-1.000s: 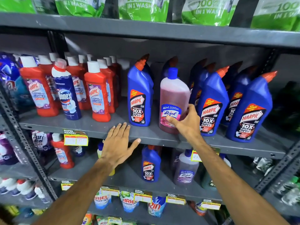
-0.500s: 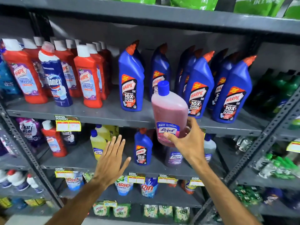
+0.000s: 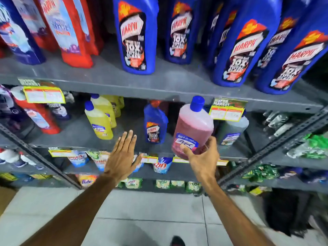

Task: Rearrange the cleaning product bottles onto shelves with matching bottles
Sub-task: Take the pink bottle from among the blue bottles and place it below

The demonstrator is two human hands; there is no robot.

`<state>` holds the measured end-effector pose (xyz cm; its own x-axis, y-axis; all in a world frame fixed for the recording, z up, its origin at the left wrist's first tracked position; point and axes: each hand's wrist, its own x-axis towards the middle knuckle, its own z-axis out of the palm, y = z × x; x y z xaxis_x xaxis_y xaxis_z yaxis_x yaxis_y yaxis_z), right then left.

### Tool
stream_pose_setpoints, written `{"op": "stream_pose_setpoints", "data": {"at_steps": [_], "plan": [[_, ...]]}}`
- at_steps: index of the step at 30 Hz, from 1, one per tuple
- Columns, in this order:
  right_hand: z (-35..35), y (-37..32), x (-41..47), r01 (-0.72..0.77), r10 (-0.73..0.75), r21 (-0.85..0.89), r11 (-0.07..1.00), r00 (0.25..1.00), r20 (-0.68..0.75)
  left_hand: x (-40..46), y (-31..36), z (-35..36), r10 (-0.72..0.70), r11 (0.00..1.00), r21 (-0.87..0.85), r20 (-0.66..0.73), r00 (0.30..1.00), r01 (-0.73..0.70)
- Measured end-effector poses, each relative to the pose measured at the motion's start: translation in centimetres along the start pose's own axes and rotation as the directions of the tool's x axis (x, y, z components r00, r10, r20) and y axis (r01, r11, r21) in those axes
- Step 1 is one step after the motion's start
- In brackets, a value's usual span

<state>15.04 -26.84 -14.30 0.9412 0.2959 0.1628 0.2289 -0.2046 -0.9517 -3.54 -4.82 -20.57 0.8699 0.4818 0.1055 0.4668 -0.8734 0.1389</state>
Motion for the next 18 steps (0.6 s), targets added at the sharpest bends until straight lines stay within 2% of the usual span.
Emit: {"op": "stream_pose_setpoints", "data": {"at_steps": [4, 12, 18], "plan": [[2.9, 4.3, 0.1, -0.088, 0.090, 0.063, 0.994, 0.995, -0.031, 1.6, -1.2, 3.1, -0.033, 0.999, 0.006, 0.046, 0.998, 0.032], [7.6, 10.4, 1.8, -0.158, 0.163, 0.047, 0.986, 0.976, -0.143, 3.5, -3.4, 8.5, -0.107, 0.994, -0.011, 0.146, 0.983, 0.110], [9.7, 11.2, 2.5, -0.109, 0.121, 0.084, 0.990, 0.980, -0.160, 4.3, -4.1, 11.6, -0.098, 0.995, -0.014, 0.170, 0.981, 0.101]]}}
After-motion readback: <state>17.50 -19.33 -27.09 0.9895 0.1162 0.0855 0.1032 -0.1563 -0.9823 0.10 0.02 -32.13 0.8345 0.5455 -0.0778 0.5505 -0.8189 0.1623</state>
